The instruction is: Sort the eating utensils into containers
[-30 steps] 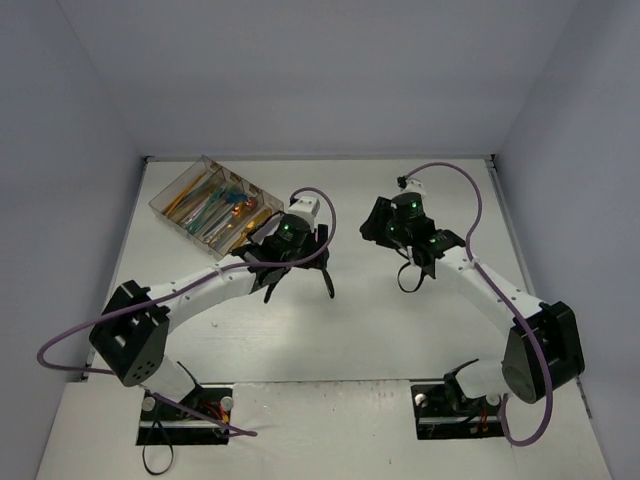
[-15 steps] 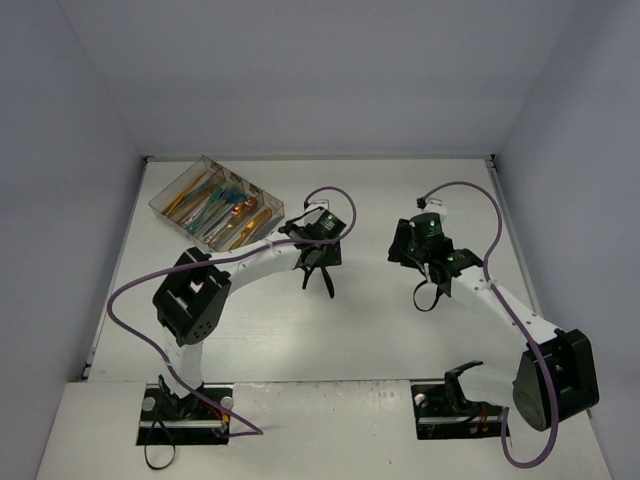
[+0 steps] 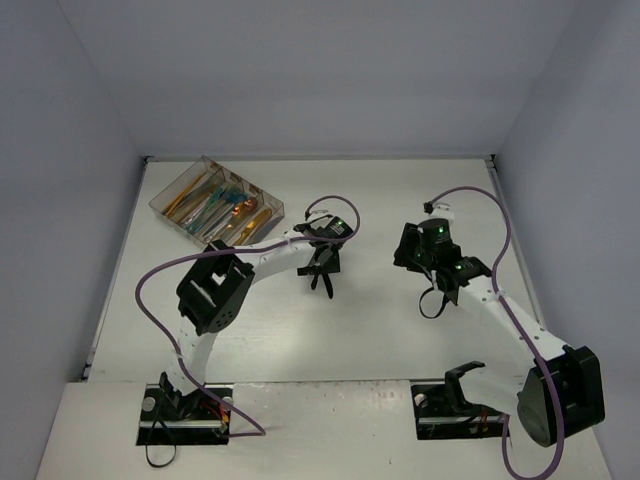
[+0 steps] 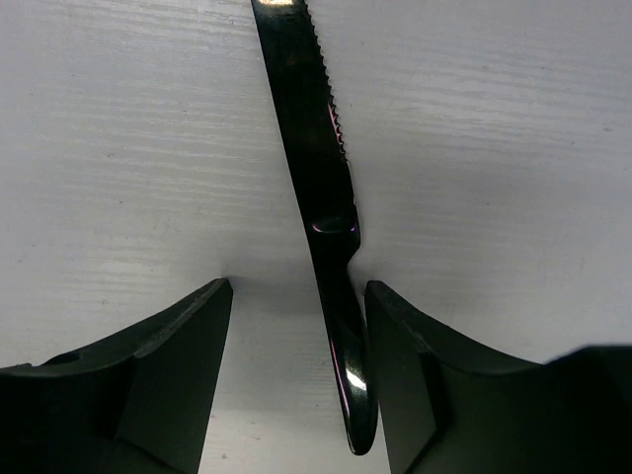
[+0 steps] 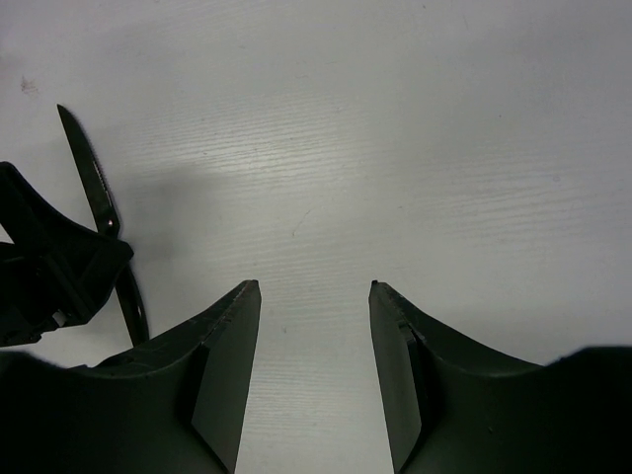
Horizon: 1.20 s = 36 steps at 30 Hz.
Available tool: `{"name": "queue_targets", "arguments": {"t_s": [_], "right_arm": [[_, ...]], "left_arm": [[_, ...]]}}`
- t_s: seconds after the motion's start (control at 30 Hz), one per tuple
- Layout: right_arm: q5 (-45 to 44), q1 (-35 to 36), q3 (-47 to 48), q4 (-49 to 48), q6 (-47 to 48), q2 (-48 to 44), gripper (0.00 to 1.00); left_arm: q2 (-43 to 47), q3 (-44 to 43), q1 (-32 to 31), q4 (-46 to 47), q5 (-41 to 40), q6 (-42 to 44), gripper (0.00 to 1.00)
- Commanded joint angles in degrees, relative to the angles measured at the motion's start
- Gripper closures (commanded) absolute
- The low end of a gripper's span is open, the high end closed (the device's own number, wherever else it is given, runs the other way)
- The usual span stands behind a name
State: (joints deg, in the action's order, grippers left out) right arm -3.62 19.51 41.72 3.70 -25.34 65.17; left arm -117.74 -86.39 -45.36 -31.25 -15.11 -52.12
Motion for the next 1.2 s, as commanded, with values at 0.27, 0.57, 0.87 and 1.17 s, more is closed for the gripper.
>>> {"name": "queue_targets", "arguments": {"t_s": [0.27, 0.57, 0.87, 1.17], "right_arm": [[0.8, -1.1, -1.3, -1.8, 0.7, -3.5, 0.54], [1.6, -1.3, -1.2, -1.8, 0.5, -3.4, 0.54], [2.4, -1.5, -1.6, -1.8, 0.2, -4.0, 0.54], [2.9, -1.7, -1.1, -1.8, -0.4, -4.0, 0.54]], "left_arm": [[-0.1, -0.6, 2.7, -2.7, -1.3, 0.3, 0.64], [-1.1, -0.6, 4.3, -3.8, 0.1, 11.0, 1.0], [6.3, 0.0, 4.7, -3.4, 2.4, 36.3, 1.0], [22.8, 1.8, 6.5, -1.7, -1.9, 57.8, 1.0]]}}
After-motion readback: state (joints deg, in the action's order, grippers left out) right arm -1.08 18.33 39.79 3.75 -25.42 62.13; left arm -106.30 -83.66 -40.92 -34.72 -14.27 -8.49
